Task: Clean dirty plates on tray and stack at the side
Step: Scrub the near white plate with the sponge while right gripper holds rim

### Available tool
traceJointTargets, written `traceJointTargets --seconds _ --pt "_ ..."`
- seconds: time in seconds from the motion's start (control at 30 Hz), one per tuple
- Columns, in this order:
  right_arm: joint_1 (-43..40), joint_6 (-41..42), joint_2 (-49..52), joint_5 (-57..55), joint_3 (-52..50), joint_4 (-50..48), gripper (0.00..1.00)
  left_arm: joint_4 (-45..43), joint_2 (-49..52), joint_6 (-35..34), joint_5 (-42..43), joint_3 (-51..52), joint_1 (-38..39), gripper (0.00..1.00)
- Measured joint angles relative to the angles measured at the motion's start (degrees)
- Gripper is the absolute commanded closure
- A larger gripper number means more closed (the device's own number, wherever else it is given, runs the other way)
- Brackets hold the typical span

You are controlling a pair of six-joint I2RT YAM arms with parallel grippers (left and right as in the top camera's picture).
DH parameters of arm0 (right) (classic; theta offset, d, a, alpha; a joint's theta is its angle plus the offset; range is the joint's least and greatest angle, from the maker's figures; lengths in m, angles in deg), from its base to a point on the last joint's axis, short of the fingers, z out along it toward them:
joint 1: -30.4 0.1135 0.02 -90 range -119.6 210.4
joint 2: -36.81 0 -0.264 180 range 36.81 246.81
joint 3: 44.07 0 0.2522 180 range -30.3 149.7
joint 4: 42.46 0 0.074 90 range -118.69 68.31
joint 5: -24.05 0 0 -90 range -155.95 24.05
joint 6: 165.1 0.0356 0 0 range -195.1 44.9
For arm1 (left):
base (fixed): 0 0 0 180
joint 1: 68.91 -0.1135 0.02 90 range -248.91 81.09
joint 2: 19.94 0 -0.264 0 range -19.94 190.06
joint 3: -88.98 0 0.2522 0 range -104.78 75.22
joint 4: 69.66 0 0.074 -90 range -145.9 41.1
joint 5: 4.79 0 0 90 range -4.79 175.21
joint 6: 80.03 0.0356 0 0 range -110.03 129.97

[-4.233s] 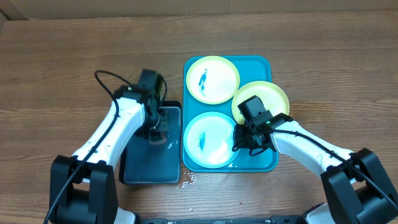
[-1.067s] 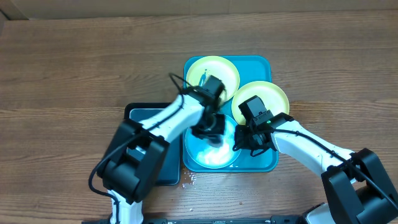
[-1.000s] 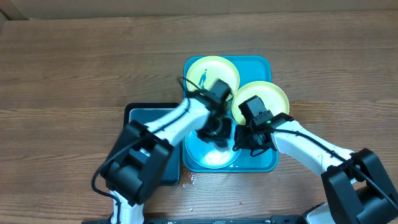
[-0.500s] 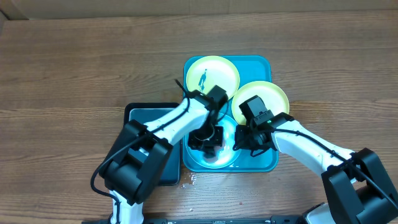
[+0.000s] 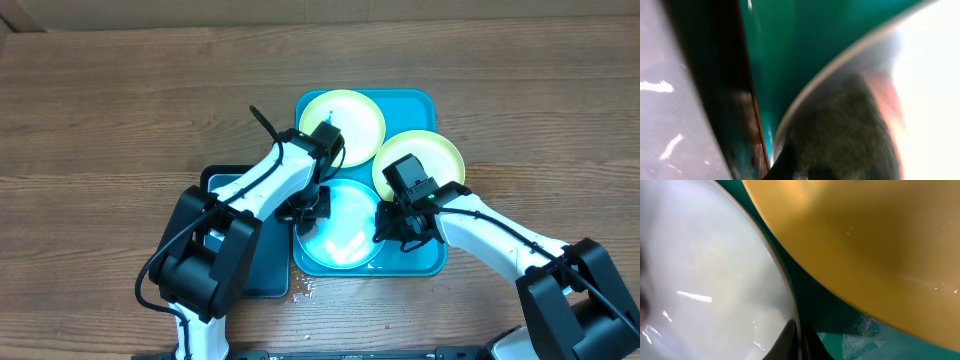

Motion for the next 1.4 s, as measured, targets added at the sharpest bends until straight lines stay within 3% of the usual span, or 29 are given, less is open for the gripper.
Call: traceJointTargets --seconds 0.13,0.33,0.5,0.7,0.87,1.13,1.4 --pt "0.0 -0.02 0.0 -0.02 0.0 0.02 0.95 -5.14 0.11 -0.17 2.29 -0.37 -0.76 0.96" --pt "0.0 -0.04 0.0 -0.04 0.0 0.15 0.95 -16.65 1.77 -0.13 18.29 -0.26 0.22 0.96" --pt "-0.09 -0.07 0.0 -0.24 0.0 0.57 0.95 -18.95 3.93 0.33 26.6 -0.59 3.85 0.96" --pt "-0.15 -0.02 0.0 -0.22 0.0 0.57 0.95 -15.85 4.44 2.54 30.38 -0.63 5.79 0.96" --pt "-0.13 -0.04 0.0 -0.17 0.0 0.59 0.95 -10.03 3.61 2.91 27.43 -0.63 4.87 0.96" --pt "-0.13 -0.02 0.0 -0.17 0.0 0.59 0.95 1.68 0.72 2.93 9.86 -0.35 -3.04 0.96" --pt "0.33 0.0 0.09 0.48 0.0 0.0 0.95 3.23 -2.45 3.08 4.0 -0.24 -3.87 0.96"
